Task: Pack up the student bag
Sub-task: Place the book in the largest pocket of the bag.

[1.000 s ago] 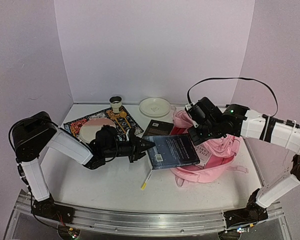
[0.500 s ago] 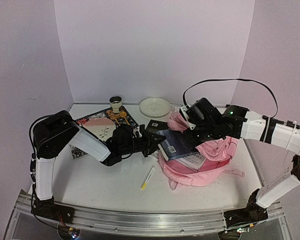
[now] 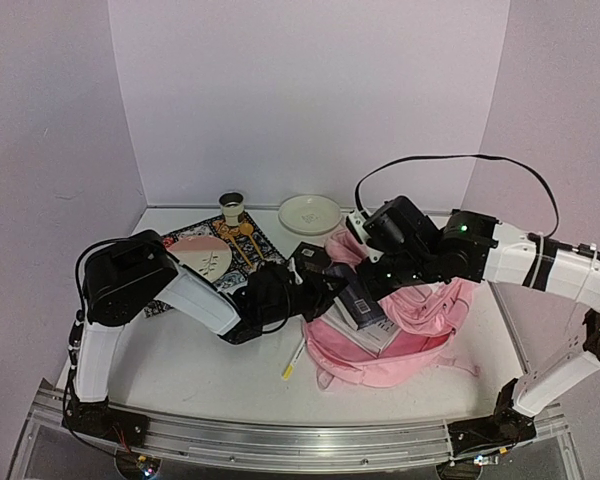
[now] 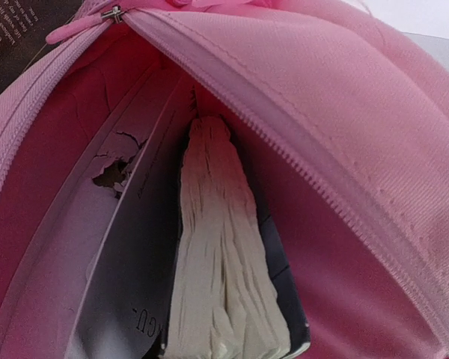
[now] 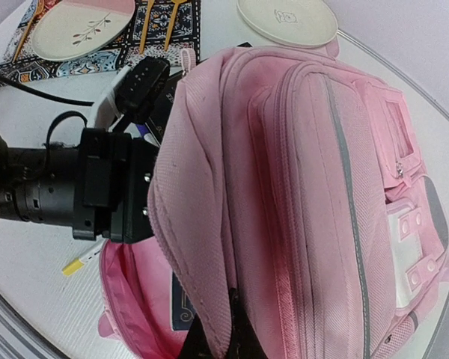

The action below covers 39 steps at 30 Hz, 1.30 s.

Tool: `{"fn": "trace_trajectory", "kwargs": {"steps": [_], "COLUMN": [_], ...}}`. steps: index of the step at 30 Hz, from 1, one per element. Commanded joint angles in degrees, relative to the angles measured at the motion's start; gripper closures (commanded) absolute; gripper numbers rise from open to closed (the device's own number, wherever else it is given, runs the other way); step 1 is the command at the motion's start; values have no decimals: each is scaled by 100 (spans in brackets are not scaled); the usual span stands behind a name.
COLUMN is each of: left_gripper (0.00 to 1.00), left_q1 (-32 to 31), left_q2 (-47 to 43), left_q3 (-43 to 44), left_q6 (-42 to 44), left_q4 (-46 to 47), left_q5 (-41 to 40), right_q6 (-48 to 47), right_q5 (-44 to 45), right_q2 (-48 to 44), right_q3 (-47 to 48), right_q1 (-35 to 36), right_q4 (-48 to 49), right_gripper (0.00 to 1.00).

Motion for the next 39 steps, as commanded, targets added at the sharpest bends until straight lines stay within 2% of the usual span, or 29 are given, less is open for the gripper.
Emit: {"fn": "trace_trajectory", "kwargs": {"steps": [1,13,27,29,39], "left_gripper": [80,58,34,28,18], "left_q1": [-197,-464,-890,-931,-999], "left_q2": [-15,54,-749,-832,-1437], "left_q3": [538,919,691,643,200], "left_q6": [823,2303,3951,4048,4339], "left_q4": [458,-653,-1824,-1988,-2478], "left_q5": [-500,-931,-2012,-2166,-2362], "right_q6": [-3,-29,-44,-42,100], "right_q5": [74,760,1182,1219,1324], "right_q2": [27,57,66,36,-189], "right_q3": [443,213,-23,-68,-543], "right_q1": [111,106,36,22,-265], "right_q4": [529,533,528,528,470], "right_gripper": [100,97,92,91,90]}}
